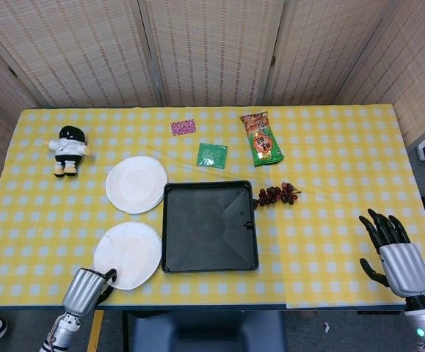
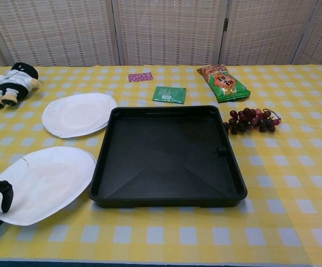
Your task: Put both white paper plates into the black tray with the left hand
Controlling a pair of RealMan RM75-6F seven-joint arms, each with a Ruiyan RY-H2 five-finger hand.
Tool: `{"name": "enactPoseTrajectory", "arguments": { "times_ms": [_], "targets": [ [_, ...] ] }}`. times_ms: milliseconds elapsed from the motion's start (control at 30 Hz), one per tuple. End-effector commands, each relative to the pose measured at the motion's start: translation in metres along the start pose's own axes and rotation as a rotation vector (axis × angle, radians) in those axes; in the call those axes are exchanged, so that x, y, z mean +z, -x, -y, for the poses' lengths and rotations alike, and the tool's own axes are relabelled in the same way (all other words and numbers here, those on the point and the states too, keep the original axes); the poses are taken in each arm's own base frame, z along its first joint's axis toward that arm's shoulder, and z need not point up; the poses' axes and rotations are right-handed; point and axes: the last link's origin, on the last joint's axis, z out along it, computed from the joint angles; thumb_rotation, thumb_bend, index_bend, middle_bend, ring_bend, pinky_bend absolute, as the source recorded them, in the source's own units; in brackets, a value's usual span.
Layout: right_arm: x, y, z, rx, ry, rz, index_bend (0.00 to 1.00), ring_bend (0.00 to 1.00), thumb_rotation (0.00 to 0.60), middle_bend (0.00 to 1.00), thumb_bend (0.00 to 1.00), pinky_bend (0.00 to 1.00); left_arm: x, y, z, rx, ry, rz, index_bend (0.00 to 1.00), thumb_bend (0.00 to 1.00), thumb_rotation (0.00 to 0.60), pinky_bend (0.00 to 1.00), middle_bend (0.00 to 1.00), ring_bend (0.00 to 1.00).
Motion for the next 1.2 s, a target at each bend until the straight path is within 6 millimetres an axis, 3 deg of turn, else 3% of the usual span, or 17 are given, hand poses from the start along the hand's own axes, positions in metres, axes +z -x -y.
{"name": "enactPoseTrajectory", "arguments": {
  "times_ms": [33,533,667,833,1200],
  "targets": [
    [0.000,0.001,0.000,0.000,-0.002,0.003,0.00,0.00,0.600,0.00,0.37,0.00,0.000,-0.005,0.001,-0.005,0.000,-0.024,0.62,0.48,0.600,1.00,1.00,1.00],
    [0.000,0.004,0.003,-0.001,-0.010,0.019,0.00,0.00,0.600,0.00,0.37,0.00,0.004,-0.072,0.037,0.132,-0.101,-0.291,0.63,0.50,0.600,1.00,1.00,1.00],
    [0.000,0.005,0.005,-0.004,-0.013,0.022,0.00,0.00,0.600,0.00,0.37,0.00,0.010,-0.089,0.038,0.132,-0.103,-0.344,0.63,0.50,0.600,1.00,1.00,1.00],
    [0.001,0.006,0.006,-0.003,-0.016,0.023,0.00,0.00,0.600,0.00,0.37,0.00,0.020,-0.095,0.023,0.110,-0.062,-0.347,0.63,0.50,0.600,1.00,1.00,1.00],
    [-0.001,0.001,0.002,0.012,-0.014,0.009,0.00,0.00,0.600,0.00,0.37,0.00,0.064,-0.084,-0.025,0.062,0.069,-0.305,0.63,0.50,0.600,1.00,1.00,1.00]
  ]
}}
